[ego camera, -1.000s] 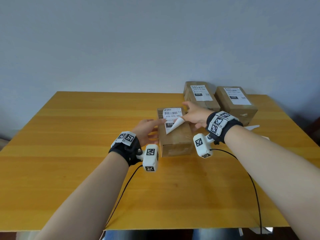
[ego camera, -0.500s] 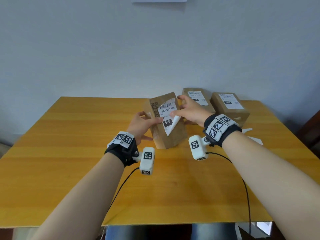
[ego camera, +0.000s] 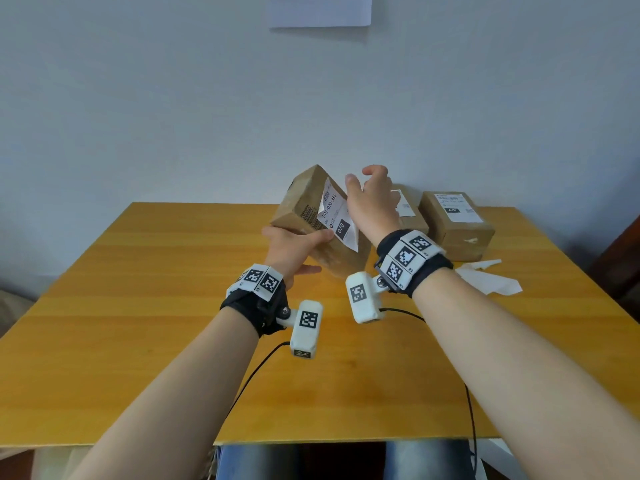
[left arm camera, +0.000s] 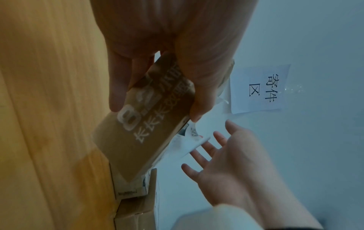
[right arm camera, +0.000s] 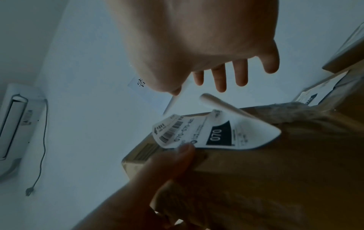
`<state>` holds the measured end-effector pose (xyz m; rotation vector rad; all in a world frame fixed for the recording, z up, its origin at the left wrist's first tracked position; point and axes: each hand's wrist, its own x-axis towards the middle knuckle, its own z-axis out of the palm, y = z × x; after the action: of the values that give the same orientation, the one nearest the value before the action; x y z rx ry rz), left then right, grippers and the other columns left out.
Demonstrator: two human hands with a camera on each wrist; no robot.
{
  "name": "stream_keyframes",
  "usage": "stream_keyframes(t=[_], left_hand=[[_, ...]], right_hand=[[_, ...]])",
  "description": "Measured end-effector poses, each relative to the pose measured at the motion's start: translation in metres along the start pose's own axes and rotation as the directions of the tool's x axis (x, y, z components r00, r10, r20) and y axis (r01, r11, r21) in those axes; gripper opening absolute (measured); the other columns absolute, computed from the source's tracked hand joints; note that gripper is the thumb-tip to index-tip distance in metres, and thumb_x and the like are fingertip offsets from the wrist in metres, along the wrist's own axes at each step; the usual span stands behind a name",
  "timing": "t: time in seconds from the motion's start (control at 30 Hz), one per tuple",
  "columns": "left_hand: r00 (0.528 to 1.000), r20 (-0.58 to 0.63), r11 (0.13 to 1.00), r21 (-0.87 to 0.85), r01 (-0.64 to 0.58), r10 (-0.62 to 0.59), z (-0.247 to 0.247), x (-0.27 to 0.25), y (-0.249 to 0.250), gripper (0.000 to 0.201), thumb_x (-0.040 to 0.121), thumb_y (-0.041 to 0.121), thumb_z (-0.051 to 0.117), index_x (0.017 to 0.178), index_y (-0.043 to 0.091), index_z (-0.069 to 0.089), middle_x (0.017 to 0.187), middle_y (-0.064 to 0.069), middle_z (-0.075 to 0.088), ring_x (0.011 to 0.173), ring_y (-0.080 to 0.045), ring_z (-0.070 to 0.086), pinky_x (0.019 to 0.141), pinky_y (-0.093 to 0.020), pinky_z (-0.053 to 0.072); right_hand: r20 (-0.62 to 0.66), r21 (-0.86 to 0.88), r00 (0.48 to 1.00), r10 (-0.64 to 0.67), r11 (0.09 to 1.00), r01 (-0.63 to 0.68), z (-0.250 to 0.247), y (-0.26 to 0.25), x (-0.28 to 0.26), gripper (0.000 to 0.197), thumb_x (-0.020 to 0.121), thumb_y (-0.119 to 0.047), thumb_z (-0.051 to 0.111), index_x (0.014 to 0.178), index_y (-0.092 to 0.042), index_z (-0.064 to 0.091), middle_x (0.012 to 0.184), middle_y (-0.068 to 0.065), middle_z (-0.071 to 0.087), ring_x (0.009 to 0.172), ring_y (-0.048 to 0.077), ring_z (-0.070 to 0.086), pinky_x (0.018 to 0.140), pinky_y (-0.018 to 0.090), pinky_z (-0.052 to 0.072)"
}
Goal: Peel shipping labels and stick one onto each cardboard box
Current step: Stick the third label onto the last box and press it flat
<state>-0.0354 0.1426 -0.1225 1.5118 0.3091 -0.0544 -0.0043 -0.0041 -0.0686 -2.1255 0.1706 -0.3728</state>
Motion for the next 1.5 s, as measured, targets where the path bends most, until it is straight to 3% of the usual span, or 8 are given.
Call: stream_keyframes(t=[0.13, 0.43, 0.67, 0.87, 1.0, 1.13, 1.27, 1.5], left_hand=[[0.999, 0.016, 0.999, 0.013, -0.034, 0.033, 0.002, -0.006, 0.002, 0.090, 0.075, 0.023, 0.097, 0.129, 0.017, 0.026, 0.128, -0.008, 0.057, 0.115, -0.026, 0.068, 0.082, -0.048, 0.067], [0.996, 0.036, 0.990, 0.114, -0.086, 0.082, 0.009, -0.023, 0.013, 0.087, 0.077, 0.027, 0.095, 0.128, 0.014, 0.025, 0.117, 0.002, 0.055, 0.105, -0.014, 0.064, 0.091, -0.050, 0.064], [0.997, 0.046, 0.987, 0.146, -0.068, 0.062, 0.013, -0.031, 0.018, 0.086, 0.078, 0.032, 0.094, 0.128, 0.013, 0.026, 0.121, -0.003, 0.058, 0.113, -0.024, 0.067, 0.094, -0.050, 0.062], [0.993, 0.034, 0.984, 0.136, -0.115, 0.111, 0.014, -0.034, 0.019, 0.084, 0.077, 0.027, 0.095, 0.126, 0.010, 0.028, 0.113, 0.000, 0.056, 0.103, -0.015, 0.064, 0.072, -0.030, 0.057], [0.992, 0.037, 0.986, 0.108, -0.128, 0.125, 0.013, -0.034, 0.019, 0.082, 0.077, 0.020, 0.095, 0.126, 0.011, 0.029, 0.117, -0.002, 0.057, 0.101, -0.015, 0.065, 0.081, -0.040, 0.064], [0.989, 0.059, 0.984, 0.114, -0.141, 0.135, 0.009, -0.037, 0.020, 0.080, 0.078, 0.018, 0.094, 0.125, 0.013, 0.030, 0.116, 0.002, 0.055, 0.097, -0.011, 0.065, 0.072, -0.043, 0.067], [0.985, 0.064, 0.979, 0.118, -0.167, 0.160, 0.006, -0.038, 0.021, 0.080, 0.078, 0.017, 0.093, 0.126, 0.012, 0.030, 0.116, 0.002, 0.056, 0.095, -0.009, 0.066, 0.078, -0.048, 0.067], [0.977, 0.065, 0.973, 0.098, -0.209, 0.203, -0.001, -0.036, 0.021, 0.079, 0.079, 0.013, 0.092, 0.128, 0.011, 0.030, 0.118, 0.004, 0.056, 0.099, -0.008, 0.063, 0.074, -0.039, 0.064]], right_hand=[[-0.048, -0.117, 0.999, -0.024, 0.993, 0.018, 0.002, -0.003, -0.003, 0.043, 0.106, -0.051, 0.038, 0.139, -0.024, 0.039, 0.148, 0.002, 0.045, 0.140, 0.030, 0.038, 0.112, 0.059, 0.027], [-0.128, -0.327, 0.983, -0.134, 0.941, 0.086, 0.002, 0.006, -0.006, 0.044, 0.109, -0.052, 0.036, 0.140, -0.021, 0.040, 0.146, 0.005, 0.048, 0.135, 0.035, 0.046, 0.106, 0.062, 0.035], [-0.171, -0.444, 0.954, -0.245, 0.884, 0.147, 0.002, 0.012, -0.007, 0.035, 0.110, -0.034, 0.039, 0.142, -0.019, 0.039, 0.141, 0.009, 0.052, 0.130, 0.040, 0.051, 0.106, 0.064, 0.033], [-0.147, -0.552, 0.945, -0.292, 0.817, 0.167, 0.000, 0.016, -0.004, 0.047, 0.101, -0.017, 0.053, 0.145, -0.019, 0.036, 0.138, 0.012, 0.051, 0.125, 0.040, 0.054, 0.103, 0.066, 0.035], [-0.153, -0.587, 0.934, -0.323, 0.790, 0.177, -0.002, 0.021, -0.001, 0.051, 0.100, -0.018, 0.057, 0.145, -0.019, 0.034, 0.137, 0.013, 0.051, 0.121, 0.040, 0.057, 0.102, 0.067, 0.038], [-0.170, -0.593, 0.930, -0.326, 0.788, 0.167, -0.003, 0.027, 0.002, 0.050, 0.099, -0.015, 0.054, 0.145, -0.019, 0.033, 0.136, 0.013, 0.051, 0.120, 0.040, 0.058, 0.102, 0.068, 0.037], [-0.215, -0.587, 0.918, -0.333, 0.795, 0.151, -0.005, 0.033, 0.004, 0.049, 0.098, -0.011, 0.053, 0.142, -0.020, 0.034, 0.131, 0.011, 0.054, 0.116, 0.039, 0.060, 0.104, 0.072, 0.036], [-0.195, -0.584, 0.935, -0.296, 0.801, 0.132, -0.009, 0.045, 0.003, 0.046, 0.100, -0.011, 0.050, 0.142, -0.019, 0.034, 0.133, 0.012, 0.052, 0.119, 0.039, 0.057, 0.102, 0.072, 0.039]])
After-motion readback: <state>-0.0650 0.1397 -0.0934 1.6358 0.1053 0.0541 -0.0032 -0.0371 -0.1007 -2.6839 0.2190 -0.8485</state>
